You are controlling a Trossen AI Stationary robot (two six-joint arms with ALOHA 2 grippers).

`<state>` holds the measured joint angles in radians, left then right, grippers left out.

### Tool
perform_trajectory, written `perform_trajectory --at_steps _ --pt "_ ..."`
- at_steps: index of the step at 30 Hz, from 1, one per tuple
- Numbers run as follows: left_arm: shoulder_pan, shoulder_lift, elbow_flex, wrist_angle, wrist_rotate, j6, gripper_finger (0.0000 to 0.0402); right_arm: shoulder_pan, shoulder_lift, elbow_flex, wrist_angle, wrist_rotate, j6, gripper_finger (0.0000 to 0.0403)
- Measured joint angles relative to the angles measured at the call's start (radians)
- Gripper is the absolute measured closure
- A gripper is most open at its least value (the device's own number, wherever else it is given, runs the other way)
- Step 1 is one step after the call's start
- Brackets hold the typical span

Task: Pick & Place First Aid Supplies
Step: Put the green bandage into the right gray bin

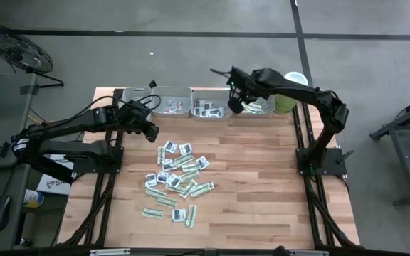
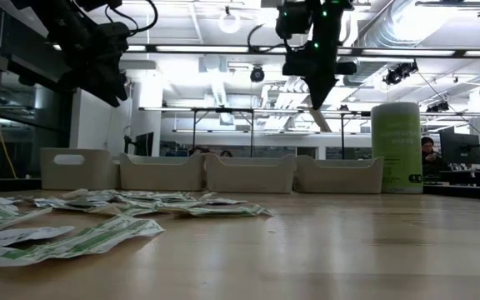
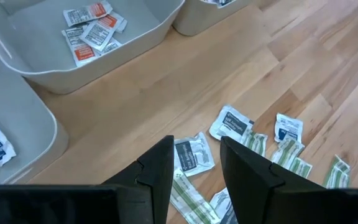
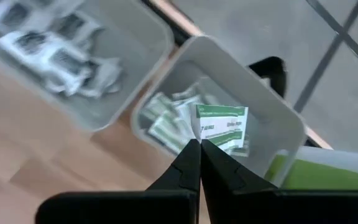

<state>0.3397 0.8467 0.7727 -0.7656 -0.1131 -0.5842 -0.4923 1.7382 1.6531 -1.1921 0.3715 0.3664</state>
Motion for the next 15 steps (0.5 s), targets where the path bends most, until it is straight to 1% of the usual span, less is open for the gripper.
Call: perform_trajectory --at_steps 4,6,10,15 --pt "0.000 0.000 0.000 -0.002 -0.006 -0.012 0.0271 -0.050 0.005 -0.004 0.014 0.005 0.000 0.0403" --pt "0.000 0.000 0.000 -0.003 -0.010 -0.023 0.0271 -0.063 0.006 -0.034 0.047 0.000 0.000 0.0403" --pt "0.000 0.000 0.000 -0.003 -0.012 -0.026 0.0271 -0.079 0.009 -0.165 0.167 -0.063 0.000 0.0403" --pt "0.000 0.000 0.000 -0.004 -0.012 -0.028 0.0271 -0.099 0.010 -0.312 0.268 -0.051 0.019 0.0403"
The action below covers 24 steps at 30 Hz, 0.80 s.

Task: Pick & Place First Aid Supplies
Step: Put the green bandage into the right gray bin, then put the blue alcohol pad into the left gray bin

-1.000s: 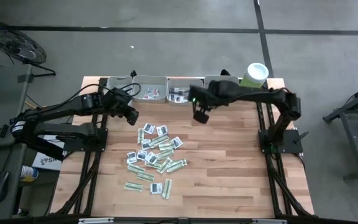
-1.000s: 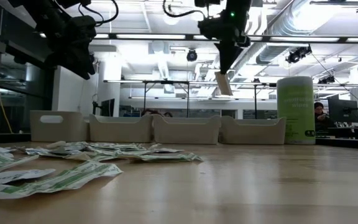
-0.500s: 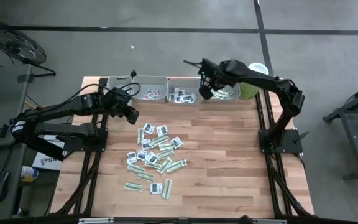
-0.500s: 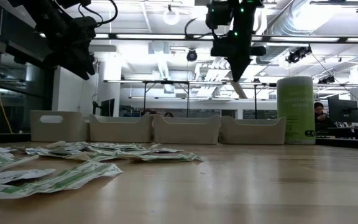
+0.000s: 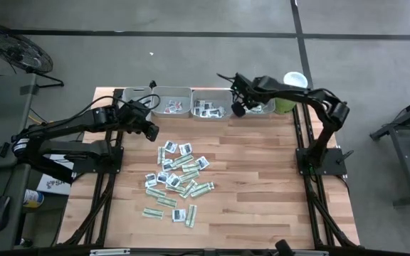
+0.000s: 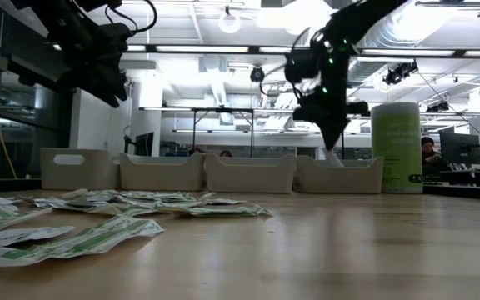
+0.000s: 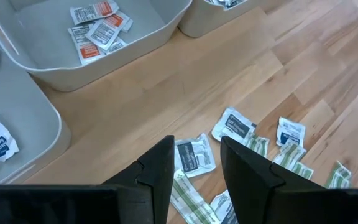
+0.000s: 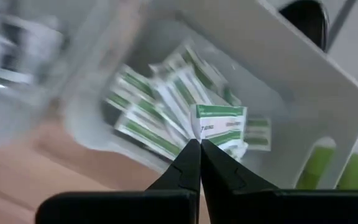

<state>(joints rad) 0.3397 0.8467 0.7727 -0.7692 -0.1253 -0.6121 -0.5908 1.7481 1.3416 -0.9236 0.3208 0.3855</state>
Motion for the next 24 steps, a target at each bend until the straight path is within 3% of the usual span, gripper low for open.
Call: perform_trajectory --at_steps 10,20,24 --pt "0.000 0.000 0.000 0.000 -0.014 -0.006 0.0271 -0.006 0.000 -0.091 0.036 0.014 -0.007 0.0389" --pt "0.000 0.000 0.000 0.000 -0.014 -0.006 0.0271 -0.004 -0.001 -0.093 0.076 -0.010 -0.016 0.0290" --pt "0.000 0.000 0.000 -0.008 -0.014 -0.006 0.0271 -0.005 -0.022 -0.093 0.089 -0.101 0.004 0.0263"
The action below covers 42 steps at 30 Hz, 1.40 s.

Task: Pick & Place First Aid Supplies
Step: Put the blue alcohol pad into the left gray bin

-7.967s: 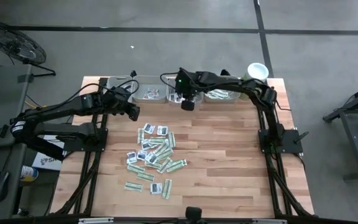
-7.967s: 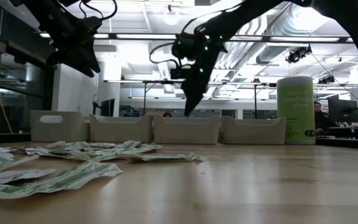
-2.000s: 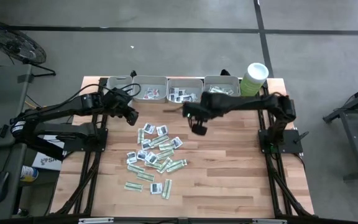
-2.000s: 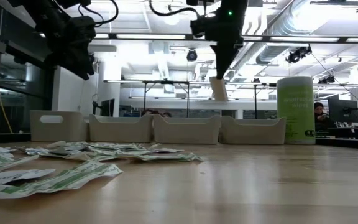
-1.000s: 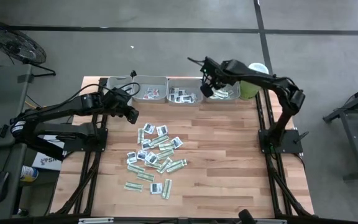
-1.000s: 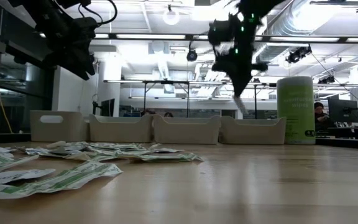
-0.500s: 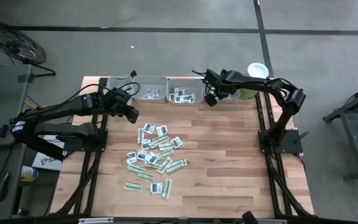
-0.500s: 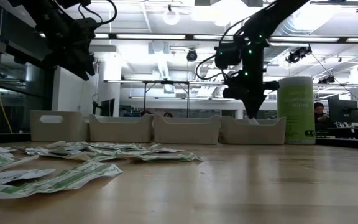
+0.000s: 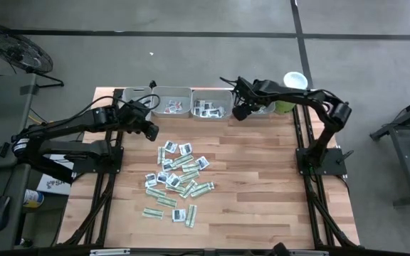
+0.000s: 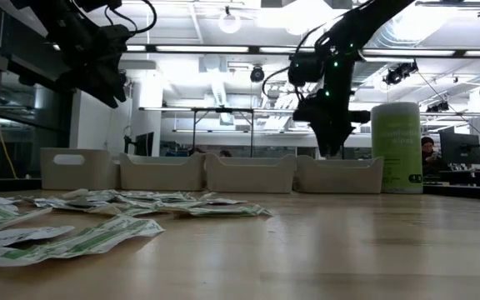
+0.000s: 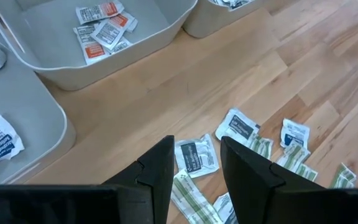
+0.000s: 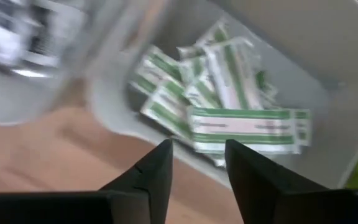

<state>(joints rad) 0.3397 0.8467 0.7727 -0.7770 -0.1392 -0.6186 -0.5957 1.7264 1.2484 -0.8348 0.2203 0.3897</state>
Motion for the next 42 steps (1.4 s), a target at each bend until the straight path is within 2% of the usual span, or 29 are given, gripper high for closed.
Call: perform_trajectory --at_steps 7,11,21,25,30,42 --pt "0.000 0.000 0.000 -0.013 0.006 0.002 0.0271 0.035 -0.071 0.000 0.110 -0.273 -0.029 0.0258" --pt "0.000 0.000 0.000 -0.012 0.007 0.008 0.0271 0.108 -0.077 0.000 0.168 -0.365 -0.093 0.0256" --pt "0.000 0.000 0.000 -0.012 0.018 0.011 0.0271 0.355 -0.077 0.000 0.258 -0.342 -0.360 0.0256" --pt "0.000 0.000 0.000 -0.012 0.027 0.011 0.0271 0.431 -0.077 0.000 0.284 -0.288 -0.447 0.0257" --pt "0.000 0.000 0.000 -0.012 0.028 0.012 0.0271 0.498 -0.069 0.000 0.312 -0.226 -0.487 0.0251" --pt "0.000 0.000 0.000 -0.044 0.059 0.039 0.0271 0.593 0.059 -0.001 0.444 -0.231 -0.502 0.0203"
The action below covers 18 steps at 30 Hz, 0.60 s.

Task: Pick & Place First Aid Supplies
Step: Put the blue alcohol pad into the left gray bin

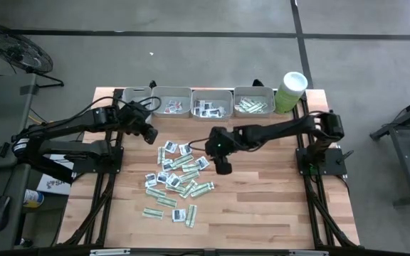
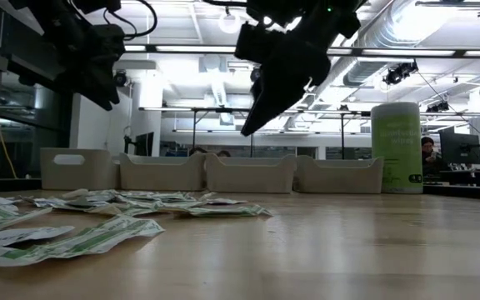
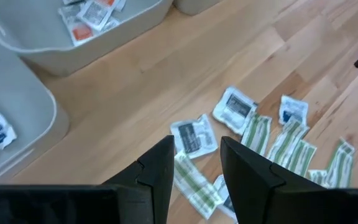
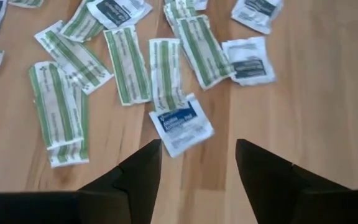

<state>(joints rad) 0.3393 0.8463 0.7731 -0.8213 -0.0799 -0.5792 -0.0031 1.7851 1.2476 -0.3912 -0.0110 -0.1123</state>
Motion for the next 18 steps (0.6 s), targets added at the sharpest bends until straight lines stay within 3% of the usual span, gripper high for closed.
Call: perform_trajectory --at_steps 7,13,18 --pt "0.000 0.000 0.000 -0.025 0.000 0.007 0.0271 0.010 0.061 0.000 0.064 0.000 0.070 0.0202" --pt "0.000 0.000 0.000 -0.027 0.000 0.007 0.0271 -0.015 0.105 0.000 0.111 -0.002 0.483 0.0202" --pt "0.000 0.000 0.000 -0.027 0.000 0.006 0.0271 -0.035 0.152 0.000 0.125 -0.147 0.769 0.0205"
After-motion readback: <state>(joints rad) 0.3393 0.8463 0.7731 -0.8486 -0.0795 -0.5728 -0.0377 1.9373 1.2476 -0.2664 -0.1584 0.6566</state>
